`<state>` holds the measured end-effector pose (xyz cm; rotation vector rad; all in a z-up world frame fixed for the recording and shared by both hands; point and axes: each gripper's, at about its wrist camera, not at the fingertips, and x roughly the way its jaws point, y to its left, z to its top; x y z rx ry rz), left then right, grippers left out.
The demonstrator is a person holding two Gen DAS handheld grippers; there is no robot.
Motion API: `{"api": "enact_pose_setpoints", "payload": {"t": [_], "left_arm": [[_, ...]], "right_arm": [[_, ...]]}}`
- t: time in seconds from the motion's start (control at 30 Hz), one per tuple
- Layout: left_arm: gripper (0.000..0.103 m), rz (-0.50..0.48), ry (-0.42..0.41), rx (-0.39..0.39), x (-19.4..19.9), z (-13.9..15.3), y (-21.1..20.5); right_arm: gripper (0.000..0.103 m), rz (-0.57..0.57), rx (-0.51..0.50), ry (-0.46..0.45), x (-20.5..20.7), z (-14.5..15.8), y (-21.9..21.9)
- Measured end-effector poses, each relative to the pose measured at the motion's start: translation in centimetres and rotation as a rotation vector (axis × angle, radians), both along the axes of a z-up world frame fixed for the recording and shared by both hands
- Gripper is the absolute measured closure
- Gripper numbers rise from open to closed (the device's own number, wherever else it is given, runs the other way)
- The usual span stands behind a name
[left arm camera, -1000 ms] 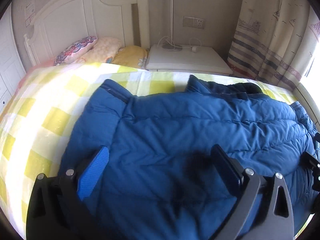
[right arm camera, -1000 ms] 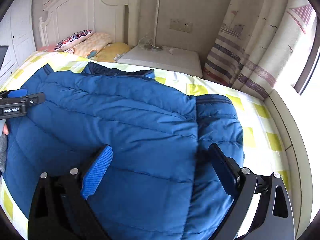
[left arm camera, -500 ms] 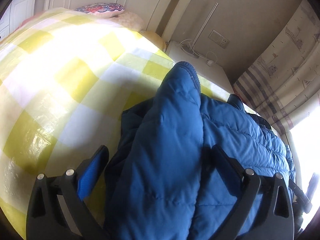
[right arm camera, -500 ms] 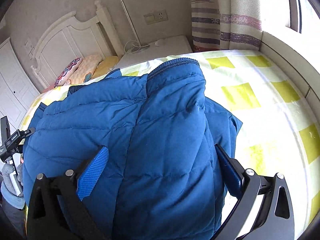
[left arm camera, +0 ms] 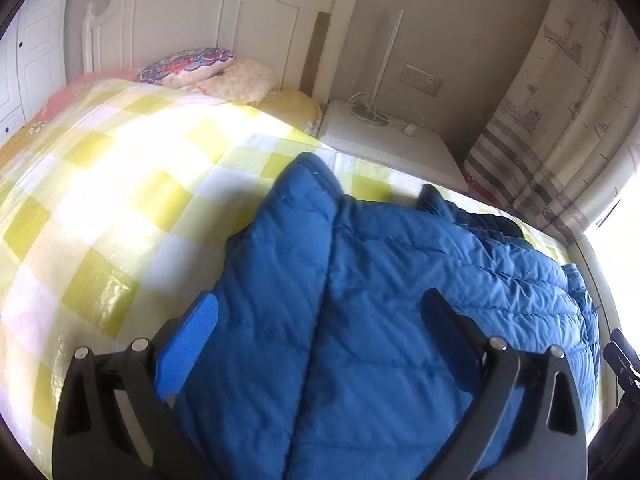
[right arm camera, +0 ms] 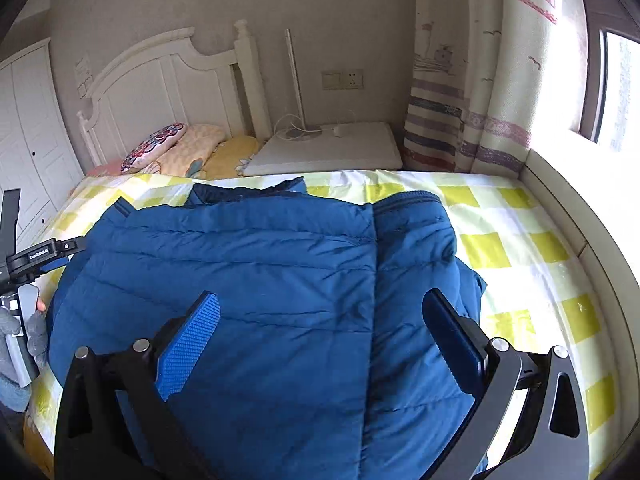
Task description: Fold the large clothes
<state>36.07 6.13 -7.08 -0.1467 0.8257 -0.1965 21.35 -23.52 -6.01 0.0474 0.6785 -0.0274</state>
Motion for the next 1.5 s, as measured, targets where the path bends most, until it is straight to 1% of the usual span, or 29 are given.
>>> {"api": "enact_pose_setpoints", "payload": {"t": [0.07, 0.1, 0.17, 0.2, 0.23, 0.27, 0.33, 0.37, 0.47, 0.5, 0.53, 0.57, 0.6, 0.63, 0.67, 0.7, 0.73, 0.77, 0.87, 0.9, 0.97, 1.13, 1.33, 1.43, 1.5], "left_arm": [[0.002, -0.083, -0.024, 0.039, -1.9, 0.5, -3.4], [0.002, -0.124, -0.035, 0.079, -2.8, 0.3, -5.3], [0.002, -0.166, -0.050, 0.166, -3.9, -0.6, -8.5], [0.002, -0.177, -0.043, 0.207, -4.2, -1.6, -9.7], [0.002, -0.180, -0.035, 0.244, -4.3, -2.6, -10.4], [0.002, -0.184, -0.041, 0.247, -4.3, -3.2, -10.4], [0.002, -0.180, -0.041, 0.206, -4.3, -3.3, -9.2], [0.002, -0.158, -0.040, 0.210, -4.2, -3.0, -8.3], [0.002, -0.065, -0.078, 0.243, -3.4, -2.2, -4.4], [0.002, -0.026, -0.080, 0.252, -2.8, -2.1, -2.9], [0.002, 0.009, -0.067, 0.249, -2.1, -2.4, -1.3], [0.002, 0.040, -0.039, 0.229, -1.3, -2.9, 0.4], [0.002, 0.068, -0.010, 0.190, -0.6, -3.5, 2.1], [0.002, 0.080, 0.014, 0.127, 0.0, -4.1, 3.6], [0.002, 0.068, 0.036, 0.040, 0.4, -4.8, 4.8], [0.002, 0.067, 0.057, -0.017, 0.7, -5.3, 5.5], [0.002, 0.071, 0.060, -0.028, 0.7, -5.5, 5.6], [0.002, 0.073, 0.047, 0.001, 0.6, -5.3, 5.3], [0.002, 0.092, -0.009, 0.119, -0.2, -4.9, 3.8], [0.002, 0.098, -0.024, 0.145, -0.4, -4.7, 3.5], [0.002, 0.104, -0.039, 0.174, -0.6, -4.6, 3.1], [0.002, 0.102, -0.032, 0.157, -0.6, -4.6, 3.4], [0.002, 0.105, -0.038, 0.164, -0.8, -4.7, 3.3], [0.002, 0.102, -0.030, 0.145, -0.7, -4.7, 3.4], [0.002, 0.093, -0.012, 0.121, -0.5, -4.9, 3.8]], "right_arm": [[0.005, 0.081, -0.058, 0.007, 0.1, -0.3, 3.9], [0.005, 0.114, -0.089, 0.018, 0.2, -0.7, 5.7], [0.005, 0.156, -0.160, 0.052, 0.4, -2.3, 8.3], [0.005, 0.158, -0.199, 0.068, 0.5, -3.2, 8.9], [0.005, 0.162, -0.208, 0.066, 0.5, -3.8, 8.9], [0.005, 0.172, -0.188, 0.055, 0.1, -4.2, 8.2], [0.005, 0.156, -0.161, 0.052, -0.2, -4.3, 6.2], [0.005, 0.124, -0.166, 0.052, -0.5, -4.1, 4.8], [0.005, 0.001, -0.152, 0.055, -0.9, -3.8, -0.7], [0.005, -0.039, -0.127, 0.061, -1.0, -4.0, -2.8], [0.005, -0.069, -0.081, 0.067, -1.0, -4.4, -4.8], [0.005, -0.090, -0.021, 0.073, -1.0, -4.9, -6.6], [0.005, -0.092, 0.060, 0.074, -1.1, -5.6, -8.2], [0.004, -0.082, 0.142, 0.071, -1.1, -6.4, -9.2], [0.004, -0.077, 0.178, 0.077, -1.0, -6.7, -9.7], [0.004, -0.075, 0.168, 0.079, -0.9, -6.6, -9.6], [0.004, -0.074, 0.151, 0.087, -0.8, -6.6, -9.3], [0.004, -0.074, 0.144, 0.093, -0.6, -6.7, -9.1], [0.004, -0.065, 0.177, 0.100, -0.6, -7.0, -9.5], [0.004, -0.065, 0.180, 0.100, -0.6, -7.0, -9.5], [0.004, -0.067, 0.174, 0.097, -0.6, -6.9, -9.4], [0.004, -0.066, 0.181, 0.094, -0.7, -6.9, -9.7], [0.004, -0.062, 0.199, 0.094, -0.6, -7.0, -9.8], [0.004, -0.060, 0.205, 0.096, -0.6, -7.0, -10.0], [0.004, -0.055, 0.227, 0.099, -0.8, -6.9, -10.4]]}}
